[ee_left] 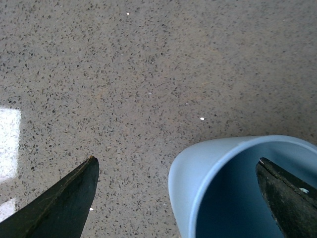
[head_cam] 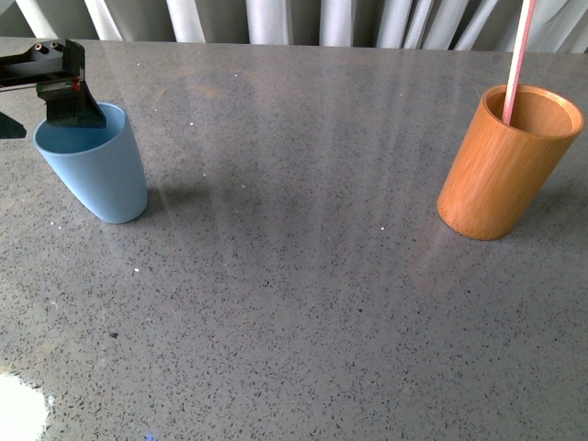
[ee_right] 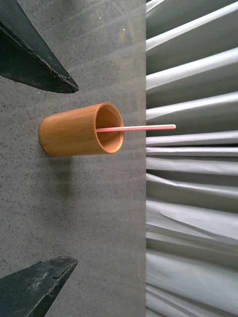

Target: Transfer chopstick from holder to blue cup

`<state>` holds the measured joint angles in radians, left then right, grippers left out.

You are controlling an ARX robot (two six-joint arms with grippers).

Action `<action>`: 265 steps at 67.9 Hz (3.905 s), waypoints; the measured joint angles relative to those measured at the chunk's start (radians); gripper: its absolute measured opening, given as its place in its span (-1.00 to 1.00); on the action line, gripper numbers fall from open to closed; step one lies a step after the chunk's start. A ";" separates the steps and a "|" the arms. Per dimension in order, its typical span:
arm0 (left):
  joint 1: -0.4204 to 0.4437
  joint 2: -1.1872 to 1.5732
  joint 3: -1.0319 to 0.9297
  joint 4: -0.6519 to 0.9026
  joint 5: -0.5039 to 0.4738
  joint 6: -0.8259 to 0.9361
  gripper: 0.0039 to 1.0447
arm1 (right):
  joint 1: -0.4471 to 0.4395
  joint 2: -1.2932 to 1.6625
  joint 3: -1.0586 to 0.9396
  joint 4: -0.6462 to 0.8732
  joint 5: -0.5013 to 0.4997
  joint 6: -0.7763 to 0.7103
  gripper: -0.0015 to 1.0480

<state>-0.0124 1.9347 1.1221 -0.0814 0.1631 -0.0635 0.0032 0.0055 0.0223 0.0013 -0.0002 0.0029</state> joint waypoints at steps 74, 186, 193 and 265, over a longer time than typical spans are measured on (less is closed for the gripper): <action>-0.066 0.011 0.053 -0.139 -0.078 0.067 -0.96 | 0.000 0.000 0.000 0.000 0.000 0.000 0.83; -0.352 0.273 0.546 -0.599 -0.014 -0.145 -0.96 | 0.000 0.000 0.000 0.000 0.000 0.000 0.83; -0.354 0.273 0.546 -0.597 -0.014 -0.148 -0.96 | 0.000 0.000 0.000 0.000 0.000 0.000 0.83; -0.319 0.151 0.583 -0.554 0.015 -0.157 0.83 | 0.000 0.000 0.000 0.000 0.000 0.000 0.83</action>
<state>-0.3313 2.0861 1.7050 -0.6357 0.1780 -0.2203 0.0032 0.0055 0.0223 0.0013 -0.0006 0.0029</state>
